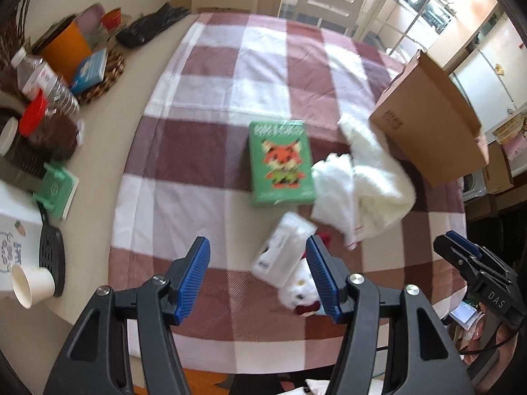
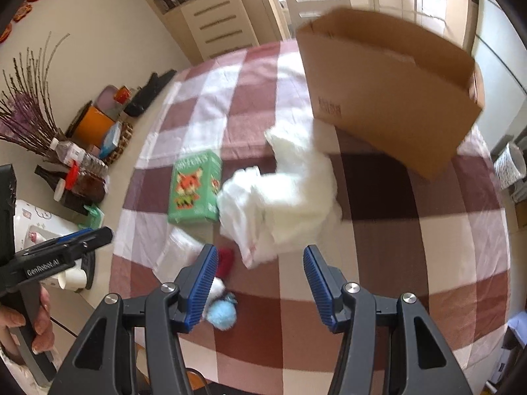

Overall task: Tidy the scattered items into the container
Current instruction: 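Grasp the clear cotton-swab container with the left tool while the right tool grasps the plush toy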

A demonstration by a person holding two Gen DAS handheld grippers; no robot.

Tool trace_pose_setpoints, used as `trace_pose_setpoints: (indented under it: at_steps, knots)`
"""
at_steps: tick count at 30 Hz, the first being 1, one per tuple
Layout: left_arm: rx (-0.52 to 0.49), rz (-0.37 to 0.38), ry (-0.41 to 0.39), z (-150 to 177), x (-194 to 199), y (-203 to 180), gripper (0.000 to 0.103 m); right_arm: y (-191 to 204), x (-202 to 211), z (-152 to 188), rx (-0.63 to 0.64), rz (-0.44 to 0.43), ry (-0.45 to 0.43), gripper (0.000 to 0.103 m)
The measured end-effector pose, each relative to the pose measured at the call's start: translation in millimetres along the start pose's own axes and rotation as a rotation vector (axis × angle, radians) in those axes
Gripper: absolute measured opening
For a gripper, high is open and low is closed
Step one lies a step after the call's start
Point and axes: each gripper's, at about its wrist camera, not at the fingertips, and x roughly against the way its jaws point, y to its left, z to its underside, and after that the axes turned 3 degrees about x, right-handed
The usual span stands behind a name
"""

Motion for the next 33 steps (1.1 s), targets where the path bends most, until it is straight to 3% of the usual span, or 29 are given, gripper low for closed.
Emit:
trace_pose_setpoints:
  at_steps: [8, 17, 28, 30, 33]
  knots:
    - [-0.011, -0.006, 0.099, 17, -39, -8, 0.061, 3, -36, 35, 0.019, -0.023, 0.124, 0.055]
    - [-0.099, -0.026, 0.182, 18, -88, -35, 0.062, 9, -49, 44, 0.024, -0.041, 0.166, 0.055]
    - [-0.051, -0.014, 0.206, 14, -120, -25, 0.061, 20, -77, 44, 0.024, -0.078, 0.230, 0.056]
    - [-0.032, -0.005, 0.202, 15, -123, -20, 0.054, 24, -84, 43, 0.035, -0.092, 0.247, 0.056]
    - [-0.002, -0.030, 0.189, 15, -122, -10, 0.051, 32, -100, 40, 0.032, -0.146, 0.287, 0.056]
